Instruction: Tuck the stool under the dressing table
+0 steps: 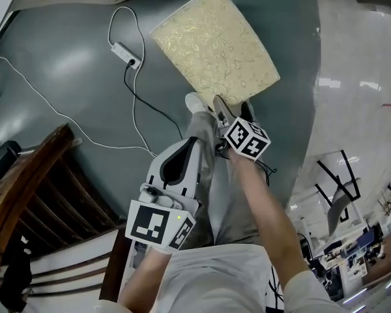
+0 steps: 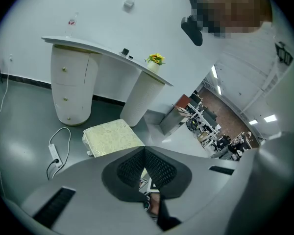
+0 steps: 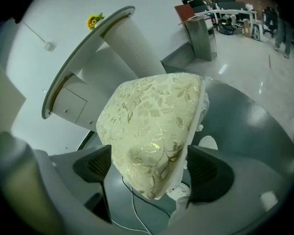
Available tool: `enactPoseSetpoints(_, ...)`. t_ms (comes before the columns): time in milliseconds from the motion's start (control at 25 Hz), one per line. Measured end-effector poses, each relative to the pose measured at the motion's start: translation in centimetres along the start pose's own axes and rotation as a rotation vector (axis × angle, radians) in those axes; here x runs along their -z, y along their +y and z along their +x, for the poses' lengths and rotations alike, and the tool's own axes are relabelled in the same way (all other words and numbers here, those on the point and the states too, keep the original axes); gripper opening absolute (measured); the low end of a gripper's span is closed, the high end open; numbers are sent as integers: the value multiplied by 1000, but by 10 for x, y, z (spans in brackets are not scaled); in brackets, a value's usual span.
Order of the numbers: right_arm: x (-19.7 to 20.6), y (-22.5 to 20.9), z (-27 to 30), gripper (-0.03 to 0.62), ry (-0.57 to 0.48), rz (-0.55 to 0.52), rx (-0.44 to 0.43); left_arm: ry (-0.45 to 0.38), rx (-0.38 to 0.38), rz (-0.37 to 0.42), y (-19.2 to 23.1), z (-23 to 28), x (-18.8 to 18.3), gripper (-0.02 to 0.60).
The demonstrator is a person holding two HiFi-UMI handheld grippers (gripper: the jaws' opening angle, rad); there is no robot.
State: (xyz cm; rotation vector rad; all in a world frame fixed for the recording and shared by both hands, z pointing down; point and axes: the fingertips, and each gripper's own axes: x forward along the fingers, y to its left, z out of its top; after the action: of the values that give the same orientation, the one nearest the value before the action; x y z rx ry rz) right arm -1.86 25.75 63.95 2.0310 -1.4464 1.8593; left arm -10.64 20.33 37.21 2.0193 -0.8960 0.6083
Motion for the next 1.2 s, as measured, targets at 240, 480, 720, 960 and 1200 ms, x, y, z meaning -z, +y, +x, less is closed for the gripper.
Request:
enactPoseSetpoints(240, 16, -8, 18, 482, 32, 60, 41, 1, -21, -16, 15, -2, 5, 8)
enactPoseSetpoints(480, 26, -10, 26, 503, 66, 95, 31, 13, -26, -23, 19, -4, 10, 8)
enactPoseSetpoints(720, 19, -5, 34, 494, 42, 124, 41, 17, -17, -20, 18, 3, 9, 8)
enactPoseSetpoints(960, 11, 12, 49, 491, 31, 150, 40, 10, -29, -28, 24, 2, 2, 8)
enactPoseSetpoints(1200, -25, 44, 78, 491, 11, 151, 36, 2, -56, -41, 46, 10, -29, 8)
